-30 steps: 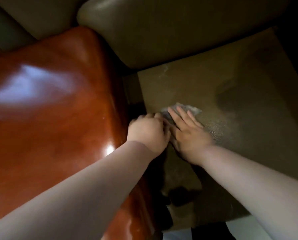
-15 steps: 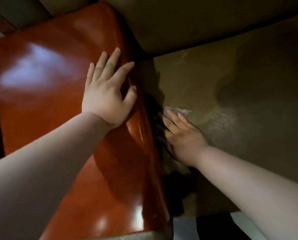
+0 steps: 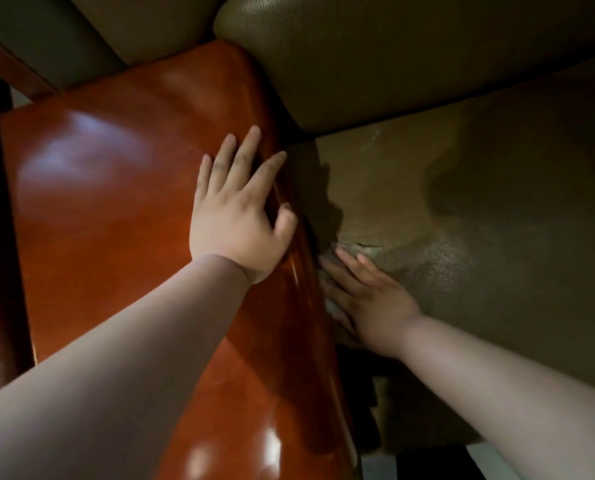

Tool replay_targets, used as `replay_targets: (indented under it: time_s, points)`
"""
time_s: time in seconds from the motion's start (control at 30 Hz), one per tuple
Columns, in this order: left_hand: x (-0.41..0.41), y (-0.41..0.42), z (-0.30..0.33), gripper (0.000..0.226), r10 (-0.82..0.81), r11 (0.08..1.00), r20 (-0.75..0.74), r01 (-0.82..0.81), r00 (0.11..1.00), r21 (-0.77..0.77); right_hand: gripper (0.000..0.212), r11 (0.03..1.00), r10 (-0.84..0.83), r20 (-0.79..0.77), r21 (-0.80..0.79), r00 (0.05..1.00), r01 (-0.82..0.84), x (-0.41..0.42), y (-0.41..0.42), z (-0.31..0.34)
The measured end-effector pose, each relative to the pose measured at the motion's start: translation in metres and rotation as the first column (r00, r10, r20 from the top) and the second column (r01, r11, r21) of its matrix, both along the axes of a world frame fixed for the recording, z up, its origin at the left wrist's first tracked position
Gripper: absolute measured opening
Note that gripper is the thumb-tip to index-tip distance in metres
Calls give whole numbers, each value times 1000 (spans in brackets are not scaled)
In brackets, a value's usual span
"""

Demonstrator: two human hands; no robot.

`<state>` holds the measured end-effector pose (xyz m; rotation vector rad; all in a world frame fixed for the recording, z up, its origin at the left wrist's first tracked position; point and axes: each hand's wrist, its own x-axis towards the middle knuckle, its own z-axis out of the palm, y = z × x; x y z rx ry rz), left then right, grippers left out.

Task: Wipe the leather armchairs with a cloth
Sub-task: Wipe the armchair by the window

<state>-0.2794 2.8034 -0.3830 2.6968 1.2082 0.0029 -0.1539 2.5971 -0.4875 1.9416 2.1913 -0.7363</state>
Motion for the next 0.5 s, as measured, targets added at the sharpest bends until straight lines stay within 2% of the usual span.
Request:
replay_targets:
  time_s: [0.07,0.13,0.17,0.23,0.3,0.33,0.4,0.47,0.5]
  points:
    - [-3,0,-2,78,68,998,40,-69,997,3,63,998,55,47,-14,997,-54,22,5,-1]
    - [-4,-2,-5,83,123,992,65,-124,990,13,65,999,5,142,-41,990,1,48,38,-8]
    - [-4,-2,-5,83,150,988,65,-151,987,21,65,991,-130,165,-21,978,135,61,61,-10]
    - [-3,-2,-5,83,202,979,45,-203,978,25,66,900,-433,166,19,886,436,86,104,-10]
    - [-2,-3,-4,83,228,973,20,-228,973,18,68,797,-597,104,-34,796,602,100,129,-7]
    - [-1,-3,-3,83,231,973,12,-232,973,11,67,782,-614,84,-69,785,619,98,132,-4]
    - [1,-3,-2,84,229,973,-1,-229,974,-10,67,865,-490,94,-68,867,497,83,115,-2]
    - [1,-2,-1,85,226,974,-13,-226,974,-18,67,969,-248,58,-5,967,249,67,76,-1]
    - [1,-2,-2,85,222,975,-21,-222,975,-19,67,990,-143,36,24,989,142,66,56,0]
